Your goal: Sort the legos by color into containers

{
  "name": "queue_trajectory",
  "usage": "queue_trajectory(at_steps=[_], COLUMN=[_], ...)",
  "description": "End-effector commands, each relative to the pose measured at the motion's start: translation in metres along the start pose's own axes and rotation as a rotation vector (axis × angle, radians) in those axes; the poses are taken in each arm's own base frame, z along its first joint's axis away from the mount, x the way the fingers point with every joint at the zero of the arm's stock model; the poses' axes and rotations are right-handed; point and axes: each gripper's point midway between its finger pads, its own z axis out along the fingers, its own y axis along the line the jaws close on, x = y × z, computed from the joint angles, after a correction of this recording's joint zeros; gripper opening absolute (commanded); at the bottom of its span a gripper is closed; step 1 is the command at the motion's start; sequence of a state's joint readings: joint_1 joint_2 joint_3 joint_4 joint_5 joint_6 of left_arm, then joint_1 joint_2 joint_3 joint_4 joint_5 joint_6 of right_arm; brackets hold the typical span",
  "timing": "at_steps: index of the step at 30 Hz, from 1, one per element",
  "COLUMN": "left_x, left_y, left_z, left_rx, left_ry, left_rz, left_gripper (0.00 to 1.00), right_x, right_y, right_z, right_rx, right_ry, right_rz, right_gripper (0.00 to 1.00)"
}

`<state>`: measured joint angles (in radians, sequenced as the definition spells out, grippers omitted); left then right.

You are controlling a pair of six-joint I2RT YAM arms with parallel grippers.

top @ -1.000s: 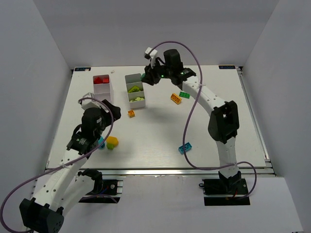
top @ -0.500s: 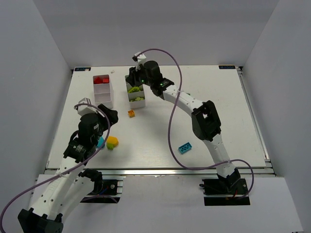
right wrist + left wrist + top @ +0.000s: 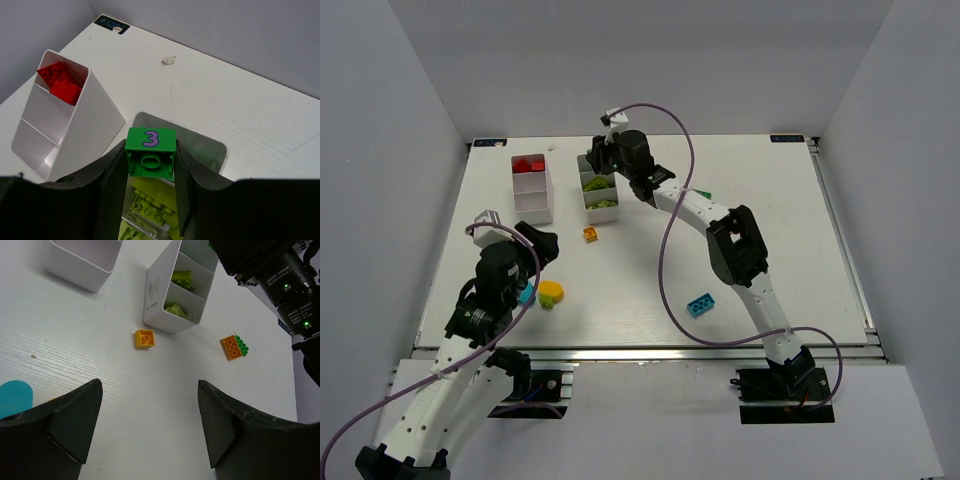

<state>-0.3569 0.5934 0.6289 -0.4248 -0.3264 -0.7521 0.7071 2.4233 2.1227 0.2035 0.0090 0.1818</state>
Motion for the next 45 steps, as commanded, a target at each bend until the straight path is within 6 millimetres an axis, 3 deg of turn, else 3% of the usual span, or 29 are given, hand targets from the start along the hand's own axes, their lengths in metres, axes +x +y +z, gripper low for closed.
queue_trajectory(at_steps=[1, 11, 14, 22, 28, 31, 32, 36, 37, 39, 40, 41, 42, 43, 44, 45], left_x=[0.003, 0.008, 0.008, 0.01, 0.009, 0.01, 0.009, 0.008, 0.007, 0.006, 0.005, 0.005, 0.005, 0.005, 0.004, 0.005], left_y=[0.006, 0.007, 0.006, 0.006, 0.005, 0.005, 0.005, 0.004, 0.004, 0.004, 0.004, 0.004, 0.004, 0.005, 0.003, 0.004], left_z=[-0.001, -0.001, -0.001, 0.001, 0.001, 0.001, 0.001, 0.0, 0.0, -0.001, -0.001, -0.001, -0.002, -0.002, -0.001, -0.001], left_rx=[-0.019, -0.017, -0.018, -0.018, -0.015, -0.015, -0.014, -0.01, -0.012, -0.013, -0.015, -0.013, -0.011, -0.01, -0.004, -0.006], left_ry=[0.007, 0.023, 0.024, 0.03, 0.029, 0.029, 0.028, 0.026, 0.024, 0.021, 0.019, 0.017, 0.015, 0.013, 0.009, 0.009], left_rz=[-0.009, -0.022, -0.025, -0.022, -0.024, -0.024, -0.025, -0.022, -0.02, -0.02, -0.021, -0.022, -0.023, -0.023, -0.027, -0.027], left_gripper=[0.86, 0.86, 0.86, 0.86, 0.86, 0.86, 0.86, 0.86, 0.86, 0.86, 0.86, 0.86, 0.86, 0.86, 0.86, 0.86], right_x=[-0.039, -0.022, -0.018, -0.019, -0.021, -0.023, -0.025, -0.035, -0.04, -0.068, -0.055, -0.084, -0.087, -0.075, -0.091, -0.074], right_y=[0.003, 0.002, 0.0, 0.003, 0.002, 0.0, -0.002, -0.007, -0.009, -0.001, -0.005, -0.01, -0.002, -0.007, -0.027, -0.023], right_z=[0.005, 0.011, 0.013, 0.014, 0.014, 0.013, 0.012, 0.007, 0.004, -0.013, -0.02, -0.039, -0.051, -0.062, -0.079, -0.091], right_rx=[-0.001, -0.008, -0.011, -0.024, -0.024, -0.021, -0.018, -0.011, -0.007, -0.087, -0.105, -0.122, -0.212, -0.264, -0.298, -0.412], right_ry=[-0.136, -0.139, -0.135, -0.142, -0.149, -0.151, -0.153, -0.162, -0.165, -0.202, -0.173, -0.219, -0.229, -0.191, -0.198, -0.109], right_rz=[-0.016, -0.027, -0.032, -0.05, -0.055, -0.055, -0.055, -0.047, -0.047, -0.094, -0.113, -0.145, -0.191, -0.204, -0.223, -0.192], right_gripper=[0.07, 0.27, 0.39, 0.44, 0.56, 0.65, 0.86, 0.89, 0.89, 0.89, 0.89, 0.89, 0.89, 0.89, 0.89, 0.86])
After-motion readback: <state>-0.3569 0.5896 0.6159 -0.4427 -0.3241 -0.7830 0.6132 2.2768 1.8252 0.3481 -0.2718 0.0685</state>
